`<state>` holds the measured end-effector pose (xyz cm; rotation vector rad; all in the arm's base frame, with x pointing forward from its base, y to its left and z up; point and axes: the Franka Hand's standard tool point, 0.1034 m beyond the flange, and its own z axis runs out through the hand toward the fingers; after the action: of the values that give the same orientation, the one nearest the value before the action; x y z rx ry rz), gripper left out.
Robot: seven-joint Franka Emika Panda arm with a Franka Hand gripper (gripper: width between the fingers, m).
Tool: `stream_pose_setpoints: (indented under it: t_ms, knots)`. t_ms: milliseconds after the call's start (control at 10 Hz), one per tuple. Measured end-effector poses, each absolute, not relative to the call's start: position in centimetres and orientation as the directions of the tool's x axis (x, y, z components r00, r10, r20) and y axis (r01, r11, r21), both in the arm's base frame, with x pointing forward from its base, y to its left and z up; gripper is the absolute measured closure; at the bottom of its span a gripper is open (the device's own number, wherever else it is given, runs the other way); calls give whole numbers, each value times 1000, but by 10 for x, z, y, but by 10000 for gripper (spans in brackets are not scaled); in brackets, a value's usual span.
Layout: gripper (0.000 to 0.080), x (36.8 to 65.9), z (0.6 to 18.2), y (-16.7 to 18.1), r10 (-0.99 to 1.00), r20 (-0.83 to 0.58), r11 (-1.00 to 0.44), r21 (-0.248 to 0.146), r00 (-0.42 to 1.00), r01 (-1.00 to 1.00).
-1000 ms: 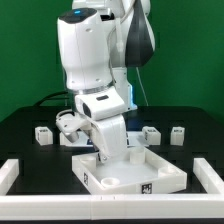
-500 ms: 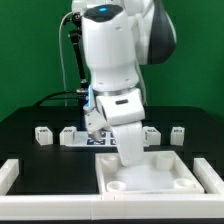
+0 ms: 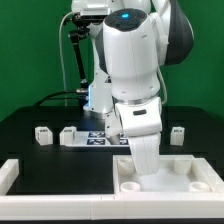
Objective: Assemble square table
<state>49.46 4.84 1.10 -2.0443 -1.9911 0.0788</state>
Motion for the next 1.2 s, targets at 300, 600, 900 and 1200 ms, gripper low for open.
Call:
stream_pose_setpoints:
  t_ms: [300, 600, 900, 1200]
  knots:
    - [494, 494, 10, 49, 986, 159, -6, -242, 46, 970]
    - [204, 497, 14, 48, 986, 158, -7, -233, 44, 973]
    - [153, 497, 14, 48, 986, 158, -7, -232, 44, 973]
    - [151, 497, 15, 48, 986, 156, -16, -232, 53, 973]
